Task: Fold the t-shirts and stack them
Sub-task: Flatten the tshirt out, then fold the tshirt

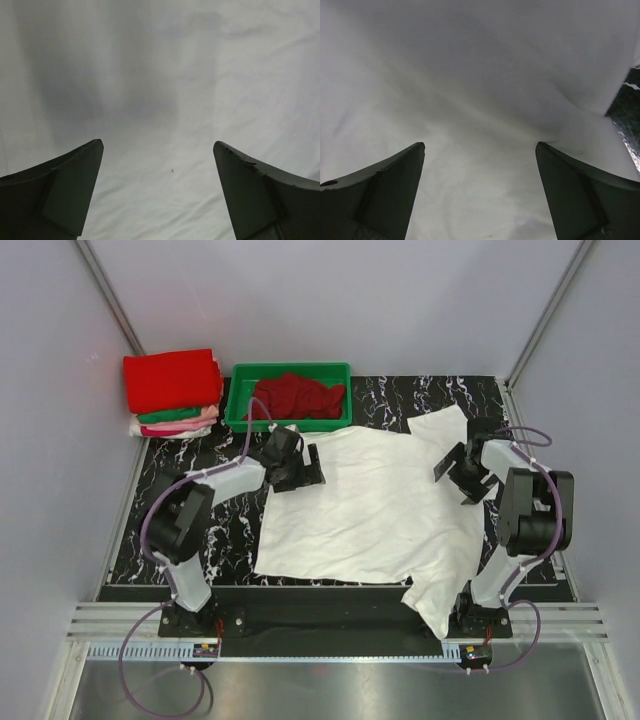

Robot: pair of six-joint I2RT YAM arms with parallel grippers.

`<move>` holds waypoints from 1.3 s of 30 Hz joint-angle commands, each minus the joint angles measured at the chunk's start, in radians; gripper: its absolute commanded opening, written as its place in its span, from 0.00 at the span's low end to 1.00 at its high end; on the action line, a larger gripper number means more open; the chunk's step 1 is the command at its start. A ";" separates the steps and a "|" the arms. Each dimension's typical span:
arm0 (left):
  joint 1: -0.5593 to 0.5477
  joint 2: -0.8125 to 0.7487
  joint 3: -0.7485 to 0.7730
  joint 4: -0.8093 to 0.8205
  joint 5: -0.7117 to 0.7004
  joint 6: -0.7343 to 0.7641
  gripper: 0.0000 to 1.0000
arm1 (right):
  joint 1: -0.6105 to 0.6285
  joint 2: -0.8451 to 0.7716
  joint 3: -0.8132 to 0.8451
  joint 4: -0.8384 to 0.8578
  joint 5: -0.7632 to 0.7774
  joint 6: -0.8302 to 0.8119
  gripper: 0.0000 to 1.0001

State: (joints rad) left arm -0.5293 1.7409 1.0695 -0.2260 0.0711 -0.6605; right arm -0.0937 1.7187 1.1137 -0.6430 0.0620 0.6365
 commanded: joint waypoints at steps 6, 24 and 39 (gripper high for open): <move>0.068 0.077 -0.046 0.083 0.081 0.001 0.96 | 0.005 0.107 0.057 0.040 -0.004 -0.044 1.00; 0.196 0.304 0.256 -0.065 0.119 0.074 0.93 | 0.000 0.530 0.630 -0.130 -0.059 -0.113 1.00; 0.284 0.326 0.569 -0.283 0.114 0.188 0.93 | -0.024 0.287 0.656 -0.179 0.016 -0.241 0.99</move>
State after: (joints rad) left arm -0.2493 2.1757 1.6680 -0.4683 0.2031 -0.5034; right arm -0.0944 2.2398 1.8526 -0.8394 -0.0086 0.4316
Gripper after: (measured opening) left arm 0.925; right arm 0.993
